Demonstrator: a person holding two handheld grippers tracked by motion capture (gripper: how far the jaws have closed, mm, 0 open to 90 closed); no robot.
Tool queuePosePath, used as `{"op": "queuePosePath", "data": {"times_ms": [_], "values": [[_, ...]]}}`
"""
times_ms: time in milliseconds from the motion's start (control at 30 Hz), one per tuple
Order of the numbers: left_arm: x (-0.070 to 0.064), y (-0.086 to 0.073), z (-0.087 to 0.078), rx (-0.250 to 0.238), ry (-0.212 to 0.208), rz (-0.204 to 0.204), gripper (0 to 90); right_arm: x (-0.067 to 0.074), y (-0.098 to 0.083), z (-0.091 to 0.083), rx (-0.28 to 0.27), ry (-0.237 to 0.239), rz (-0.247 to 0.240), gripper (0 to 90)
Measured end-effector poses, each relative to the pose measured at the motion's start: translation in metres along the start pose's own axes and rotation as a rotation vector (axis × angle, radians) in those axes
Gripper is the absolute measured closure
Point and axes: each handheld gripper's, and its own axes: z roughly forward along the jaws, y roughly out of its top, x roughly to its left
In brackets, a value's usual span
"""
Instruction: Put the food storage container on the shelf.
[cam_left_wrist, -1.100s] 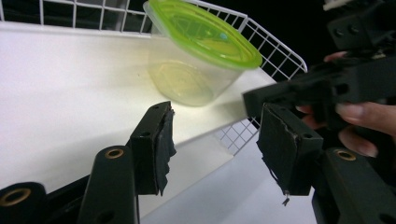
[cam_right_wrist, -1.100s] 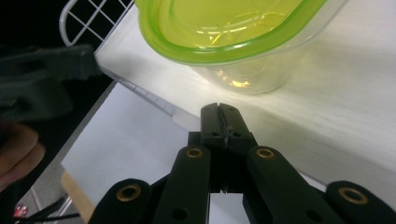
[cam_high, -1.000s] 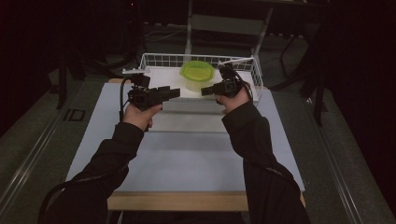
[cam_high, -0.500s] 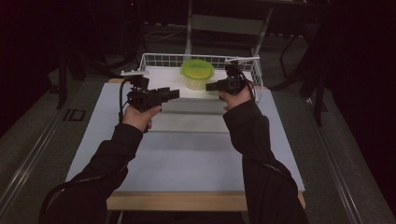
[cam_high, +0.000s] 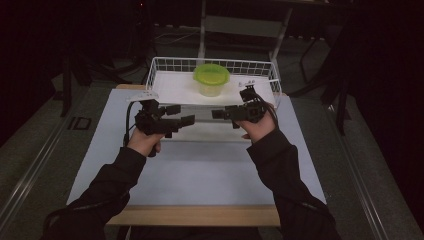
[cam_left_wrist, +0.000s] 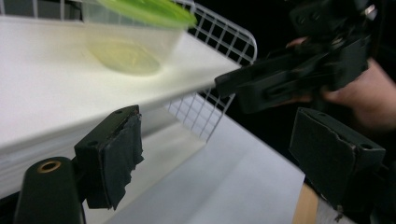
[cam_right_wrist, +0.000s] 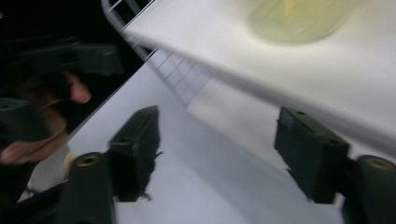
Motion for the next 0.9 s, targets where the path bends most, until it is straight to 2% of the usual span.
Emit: {"op": "queuePosePath", "data": {"times_ms": [67, 100, 167, 267, 300, 400, 567, 733, 833, 867, 900], "values": [[-0.002, -0.004, -0.001, 0.001, -0.006, 0.008, 14.8, 0.002, -0.005, -0.001, 0.005, 0.009, -0.013, 29.2], [-0.006, -0.013, -0.002, 0.004, -0.016, 0.017, 14.6, 0.006, -0.015, -0.003, 0.002, 0.019, -0.034, 25.9], [-0.007, -0.018, -0.003, 0.006, -0.023, 0.019, 14.5, 0.007, -0.019, -0.003, 0.001, 0.021, -0.039, 25.9], [-0.011, -0.026, -0.005, 0.014, -0.019, 0.037, 12.8, 0.011, -0.029, -0.004, 0.007, 0.03, -0.058, 25.4], [-0.014, -0.034, -0.006, 0.021, -0.029, 0.035, 10.9, 0.016, -0.045, -0.004, 0.014, 0.031, -0.087, 25.2], [-0.019, -0.044, -0.007, 0.037, -0.04, 0.051, 10.8, 0.018, -0.054, -0.003, 0.018, 0.017, -0.108, 25.2], [-0.028, -0.062, -0.006, 0.088, -0.06, 0.077, 10.8, 0.021, -0.078, 0.002, 0.036, 0.028, -0.13, 25.2], [-0.036, -0.082, -0.007, 0.095, -0.092, 0.098, 10.8, 0.02, -0.104, 0.008, 0.039, 0.047, -0.16, 24.5], [-0.04, -0.094, -0.009, 0.093, -0.086, 0.139, 10.8, 0.02, -0.122, 0.01, 0.042, 0.044, -0.191, 24.4], [-0.04, -0.094, -0.009, 0.093, -0.086, 0.139, 10.8, 0.02, -0.122, 0.01, 0.042, 0.044, -0.191, 24.4], [-0.041, -0.101, -0.01, 0.102, -0.069, 0.163, 10.8, 0.02, -0.138, 0.009, 0.042, 0.042, -0.219, 24.5]]}}
